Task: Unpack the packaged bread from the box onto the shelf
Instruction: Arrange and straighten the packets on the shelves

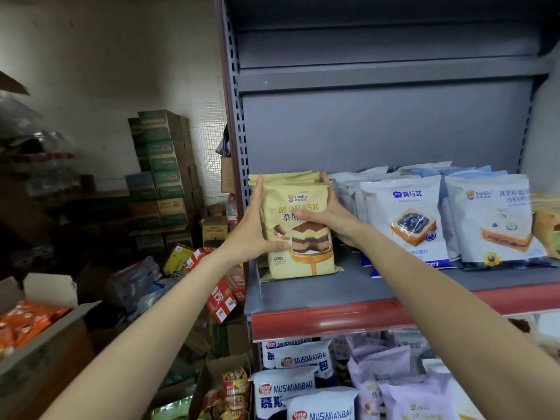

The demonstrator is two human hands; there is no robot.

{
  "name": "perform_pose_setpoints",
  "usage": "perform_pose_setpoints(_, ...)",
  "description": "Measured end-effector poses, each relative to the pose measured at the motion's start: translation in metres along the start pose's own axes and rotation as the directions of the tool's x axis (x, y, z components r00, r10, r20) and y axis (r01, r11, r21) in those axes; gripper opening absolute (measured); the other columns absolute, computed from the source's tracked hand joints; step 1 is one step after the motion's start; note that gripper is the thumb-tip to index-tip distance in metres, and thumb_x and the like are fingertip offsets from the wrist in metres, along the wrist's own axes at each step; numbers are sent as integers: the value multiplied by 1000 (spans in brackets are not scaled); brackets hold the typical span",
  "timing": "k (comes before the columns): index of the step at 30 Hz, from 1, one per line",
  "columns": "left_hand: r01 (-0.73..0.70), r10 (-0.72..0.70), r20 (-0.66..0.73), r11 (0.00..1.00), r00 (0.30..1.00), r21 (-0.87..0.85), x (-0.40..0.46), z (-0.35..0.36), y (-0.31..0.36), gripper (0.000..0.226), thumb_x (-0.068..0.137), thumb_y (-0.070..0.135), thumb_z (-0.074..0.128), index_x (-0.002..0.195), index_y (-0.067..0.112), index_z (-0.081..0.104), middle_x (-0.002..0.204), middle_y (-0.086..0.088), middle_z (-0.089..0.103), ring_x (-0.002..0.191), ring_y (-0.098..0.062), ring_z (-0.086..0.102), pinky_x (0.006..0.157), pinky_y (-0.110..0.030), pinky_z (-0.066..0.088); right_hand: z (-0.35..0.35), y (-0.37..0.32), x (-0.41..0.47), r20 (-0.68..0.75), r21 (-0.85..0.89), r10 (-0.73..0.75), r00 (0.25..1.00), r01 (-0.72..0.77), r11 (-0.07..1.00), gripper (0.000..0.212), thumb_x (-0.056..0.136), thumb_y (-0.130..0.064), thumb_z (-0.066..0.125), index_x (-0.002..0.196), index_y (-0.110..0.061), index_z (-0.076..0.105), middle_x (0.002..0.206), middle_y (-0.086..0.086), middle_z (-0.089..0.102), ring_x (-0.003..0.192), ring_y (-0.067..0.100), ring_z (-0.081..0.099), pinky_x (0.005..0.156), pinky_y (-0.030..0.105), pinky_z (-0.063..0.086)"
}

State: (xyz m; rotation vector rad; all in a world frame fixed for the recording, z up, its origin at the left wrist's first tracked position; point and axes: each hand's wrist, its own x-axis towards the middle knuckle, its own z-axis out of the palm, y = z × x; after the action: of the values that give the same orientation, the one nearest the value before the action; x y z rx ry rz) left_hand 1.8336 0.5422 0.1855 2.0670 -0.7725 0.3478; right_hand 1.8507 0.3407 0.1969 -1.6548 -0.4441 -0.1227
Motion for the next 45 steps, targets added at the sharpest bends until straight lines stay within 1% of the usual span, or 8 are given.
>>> perform_pose_setpoints(14, -14, 14, -3, 987, 1000, -161, -2, 4, -7, 127, 72, 4, 79, 140, 50, -17, 144, 16, 30, 122, -6, 53, 92, -29, 52, 0, 3, 0, 31, 43, -10, 999, 9, 999, 117, 78, -4, 72, 146, -35, -18, 119, -6, 59, 105, 10, 63, 86, 27, 54)
perform_pose_setpoints(21, 37, -37, -1, 995, 999, -95, -6, 2, -1, 130, 67, 21, 84, 134, 59, -21, 157, 4, 19, 130, -13, 47, 100, -43, 47, 5, -3, -14, -105, -2, -21, 994, 21, 1000, 129, 65, -19, 86, 148, -34, -13, 144, 4, 44, 116, 14, 59, 92, 35, 53)
perform_pose_setpoints(25, 73, -70, -88, 997, 994, 37, -18, 1, 13, 131, 62, 33, 84, 142, 49, -18, 158, 7, 9, 144, -14, 18, 114, -49, 26, 11, -10, -53, -203, -164, -117, 972, 84, 983, 121, 71, -16, 81, 149, -28, -11, 157, -4, 16, 134, 4, 32, 102, 22, 34)
perform_pose_setpoints(28, 165, -145, -205, 983, 968, 84, -39, 4, 35, 103, 77, 22, 77, 151, 30, 4, 157, 0, 18, 144, -18, 16, 115, -44, 21, 15, -20, -86, -245, -325, -260, 934, 174, 930, 106, 74, -21, 80, 150, -22, 6, 156, -3, 17, 140, 7, 18, 110, 23, 21)
perform_pose_setpoints(34, 185, -116, -479, 978, 870, 99, -116, 14, 96, 20, 91, 27, 59, 111, 26, 63, 110, 9, 66, 100, -1, 58, 79, -12, 42, 28, -39, -171, -240, -630, -518, 821, 273, 726, 43, 88, -24, 64, 128, -15, 50, 127, 1, 56, 115, 12, 50, 97, 27, 40)
perform_pose_setpoints(41, 59, 46, -609, 987, 792, 152, -227, 57, 124, 12, 95, 28, 50, 93, 32, 61, 73, 23, 63, 76, 4, 62, 68, -23, 51, 48, -17, -278, -198, -885, -750, 631, 215, 414, 20, 90, -22, 55, 104, -12, 65, 87, 0, 69, 81, 20, 62, 76, 28, 41)
perform_pose_setpoints(43, 53, 50, -598, 987, 800, 154, -258, 73, 113, 14, 95, 30, 49, 93, 29, 64, 72, 19, 65, 71, 0, 63, 62, -28, 51, 52, 5, -308, -160, -904, -745, 647, 207, 374, 19, 91, -23, 53, 101, -12, 66, 82, 0, 68, 75, 19, 62, 69, 27, 44)
perform_pose_setpoints(45, 111, -23, -565, 986, 825, 121, -286, 91, 93, 15, 93, 33, 50, 93, 30, 65, 72, 13, 67, 66, -3, 63, 58, -30, 49, 55, 33, -334, -138, -903, -645, 751, 172, 393, 24, 93, -28, 49, 101, -13, 65, 83, -1, 68, 74, 18, 62, 61, 30, 49)
